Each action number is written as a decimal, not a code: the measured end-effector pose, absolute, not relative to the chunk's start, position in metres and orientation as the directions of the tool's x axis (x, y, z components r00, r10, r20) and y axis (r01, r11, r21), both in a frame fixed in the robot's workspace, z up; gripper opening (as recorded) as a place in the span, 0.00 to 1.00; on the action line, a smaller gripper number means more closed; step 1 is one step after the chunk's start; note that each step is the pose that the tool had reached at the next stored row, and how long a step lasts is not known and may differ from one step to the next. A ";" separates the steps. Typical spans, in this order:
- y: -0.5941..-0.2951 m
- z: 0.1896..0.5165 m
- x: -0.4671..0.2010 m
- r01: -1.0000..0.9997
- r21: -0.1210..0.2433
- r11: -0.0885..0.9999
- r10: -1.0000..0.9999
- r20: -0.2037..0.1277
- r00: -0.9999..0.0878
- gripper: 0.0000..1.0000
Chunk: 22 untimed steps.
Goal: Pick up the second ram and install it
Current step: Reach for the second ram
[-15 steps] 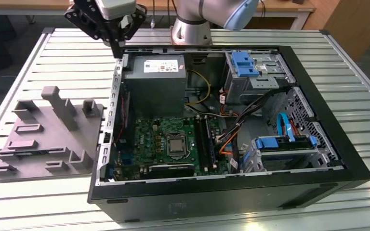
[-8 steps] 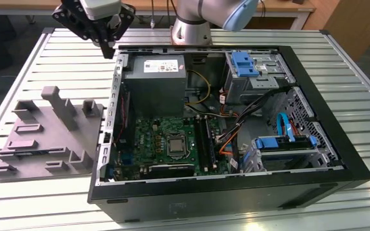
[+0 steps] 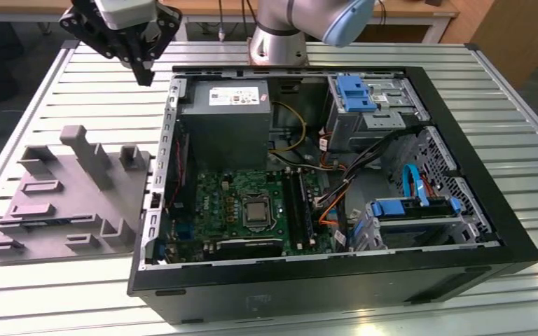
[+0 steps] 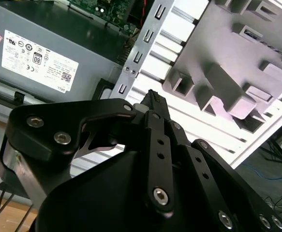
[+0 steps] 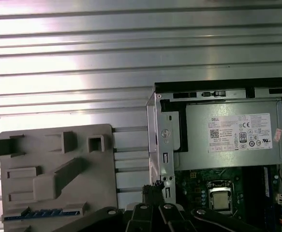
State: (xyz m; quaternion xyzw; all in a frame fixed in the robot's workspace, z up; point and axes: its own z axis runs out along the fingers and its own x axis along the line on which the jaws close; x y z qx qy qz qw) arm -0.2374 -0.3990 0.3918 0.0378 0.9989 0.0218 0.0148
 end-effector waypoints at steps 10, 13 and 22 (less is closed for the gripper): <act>-0.400 0.388 -0.251 0.075 0.045 0.996 0.076 -0.028 -0.997 0.11; -0.400 0.386 -0.255 0.075 0.044 0.996 0.076 -0.028 -0.997 0.11; -0.408 0.382 -0.262 0.075 0.045 0.996 0.076 -0.028 -0.997 0.11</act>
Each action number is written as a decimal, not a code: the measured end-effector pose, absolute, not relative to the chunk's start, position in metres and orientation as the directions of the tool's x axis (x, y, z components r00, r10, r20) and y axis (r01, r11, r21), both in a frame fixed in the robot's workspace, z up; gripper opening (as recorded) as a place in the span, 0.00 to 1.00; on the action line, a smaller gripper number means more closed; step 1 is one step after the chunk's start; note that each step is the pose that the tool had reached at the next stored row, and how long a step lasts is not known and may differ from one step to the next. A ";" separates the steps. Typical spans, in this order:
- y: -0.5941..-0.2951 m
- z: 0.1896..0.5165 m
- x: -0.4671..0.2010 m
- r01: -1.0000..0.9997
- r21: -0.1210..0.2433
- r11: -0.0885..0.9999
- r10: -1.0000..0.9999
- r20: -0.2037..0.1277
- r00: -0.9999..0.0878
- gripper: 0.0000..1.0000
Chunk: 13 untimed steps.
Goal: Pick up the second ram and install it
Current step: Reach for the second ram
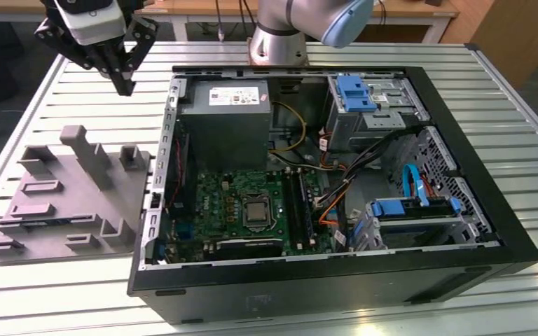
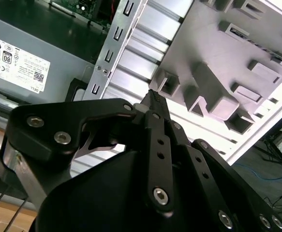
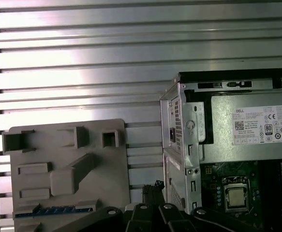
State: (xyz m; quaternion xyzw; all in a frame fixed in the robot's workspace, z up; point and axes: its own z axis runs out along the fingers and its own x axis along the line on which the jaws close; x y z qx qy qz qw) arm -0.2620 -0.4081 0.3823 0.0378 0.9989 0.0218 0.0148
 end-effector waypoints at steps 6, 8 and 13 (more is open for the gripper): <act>-0.416 0.380 -0.268 0.075 0.045 0.996 0.076 -0.028 -0.997 0.11; -0.418 0.379 -0.271 0.075 0.045 0.996 0.076 -0.028 -0.997 0.11; -0.423 0.378 -0.279 0.075 0.045 0.996 0.076 -0.028 -0.997 0.11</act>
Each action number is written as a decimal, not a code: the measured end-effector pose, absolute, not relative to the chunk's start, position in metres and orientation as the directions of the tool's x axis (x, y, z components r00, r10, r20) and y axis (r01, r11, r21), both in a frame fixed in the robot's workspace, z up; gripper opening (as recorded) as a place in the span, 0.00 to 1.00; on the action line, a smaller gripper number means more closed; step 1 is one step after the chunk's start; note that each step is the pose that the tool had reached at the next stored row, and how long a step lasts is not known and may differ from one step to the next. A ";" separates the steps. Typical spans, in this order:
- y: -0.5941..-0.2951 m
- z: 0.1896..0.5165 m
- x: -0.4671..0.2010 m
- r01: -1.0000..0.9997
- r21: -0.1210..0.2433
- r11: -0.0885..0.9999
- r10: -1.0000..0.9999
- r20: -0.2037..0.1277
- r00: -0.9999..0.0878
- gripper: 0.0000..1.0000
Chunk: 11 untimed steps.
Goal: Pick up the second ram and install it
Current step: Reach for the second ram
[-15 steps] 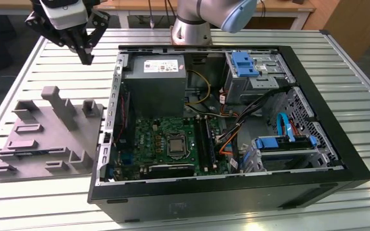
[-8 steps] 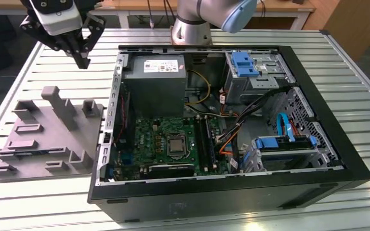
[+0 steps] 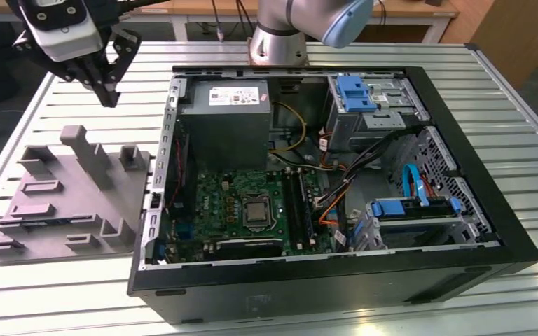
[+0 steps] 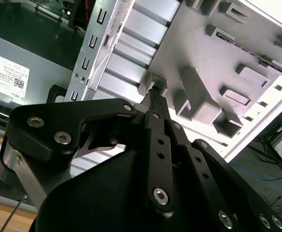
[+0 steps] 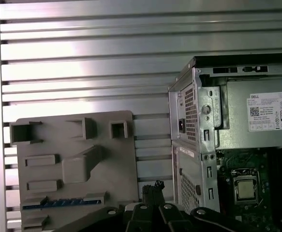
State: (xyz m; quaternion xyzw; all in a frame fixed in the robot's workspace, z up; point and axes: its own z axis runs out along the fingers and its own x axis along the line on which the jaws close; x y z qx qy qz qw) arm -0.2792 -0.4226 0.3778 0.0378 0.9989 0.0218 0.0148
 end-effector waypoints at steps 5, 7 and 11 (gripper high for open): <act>-0.427 0.376 -0.286 0.075 0.045 0.996 0.076 -0.028 -0.997 0.11; -0.429 0.376 -0.289 0.075 0.045 0.996 0.076 -0.028 -0.997 0.11; -0.433 0.374 -0.294 0.075 0.045 0.996 0.076 -0.028 -0.997 0.11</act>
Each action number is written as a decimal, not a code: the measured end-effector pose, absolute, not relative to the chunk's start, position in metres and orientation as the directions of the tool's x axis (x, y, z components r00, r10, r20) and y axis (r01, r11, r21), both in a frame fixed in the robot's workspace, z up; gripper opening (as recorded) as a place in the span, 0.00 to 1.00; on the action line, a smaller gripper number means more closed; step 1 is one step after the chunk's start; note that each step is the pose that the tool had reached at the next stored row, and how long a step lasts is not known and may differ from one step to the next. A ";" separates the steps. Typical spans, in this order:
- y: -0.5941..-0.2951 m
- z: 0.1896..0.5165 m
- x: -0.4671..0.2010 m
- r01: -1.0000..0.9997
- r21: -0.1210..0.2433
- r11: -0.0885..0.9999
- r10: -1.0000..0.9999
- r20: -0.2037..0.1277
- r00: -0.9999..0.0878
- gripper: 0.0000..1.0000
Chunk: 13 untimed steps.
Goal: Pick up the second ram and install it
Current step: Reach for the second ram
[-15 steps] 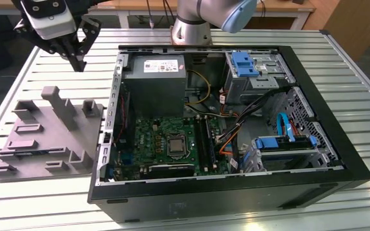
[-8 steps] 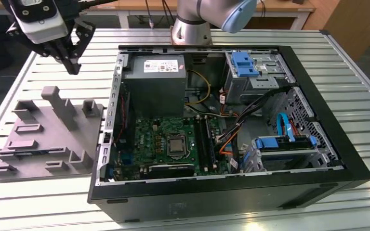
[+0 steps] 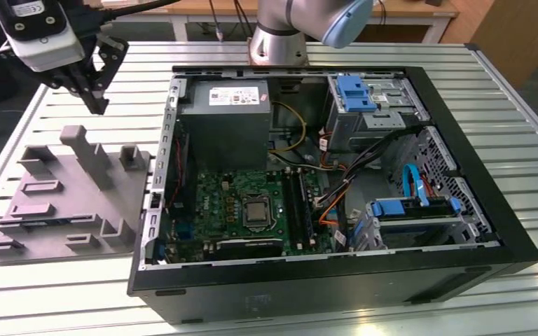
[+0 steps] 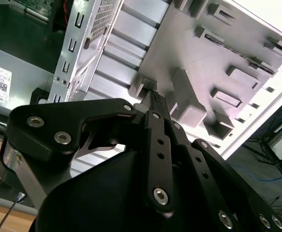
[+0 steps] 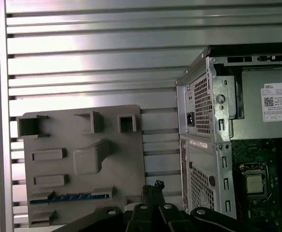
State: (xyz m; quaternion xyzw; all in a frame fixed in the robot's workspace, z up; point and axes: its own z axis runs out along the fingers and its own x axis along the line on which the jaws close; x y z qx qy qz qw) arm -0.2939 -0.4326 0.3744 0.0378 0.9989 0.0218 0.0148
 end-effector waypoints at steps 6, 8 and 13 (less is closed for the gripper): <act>-0.439 0.372 -0.301 0.075 0.045 0.996 0.076 -0.028 -0.997 0.11; -0.441 0.372 -0.303 0.075 0.045 0.996 0.076 -0.028 -0.997 0.11; -0.447 0.370 -0.307 0.075 0.045 0.996 0.076 -0.028 -0.997 0.11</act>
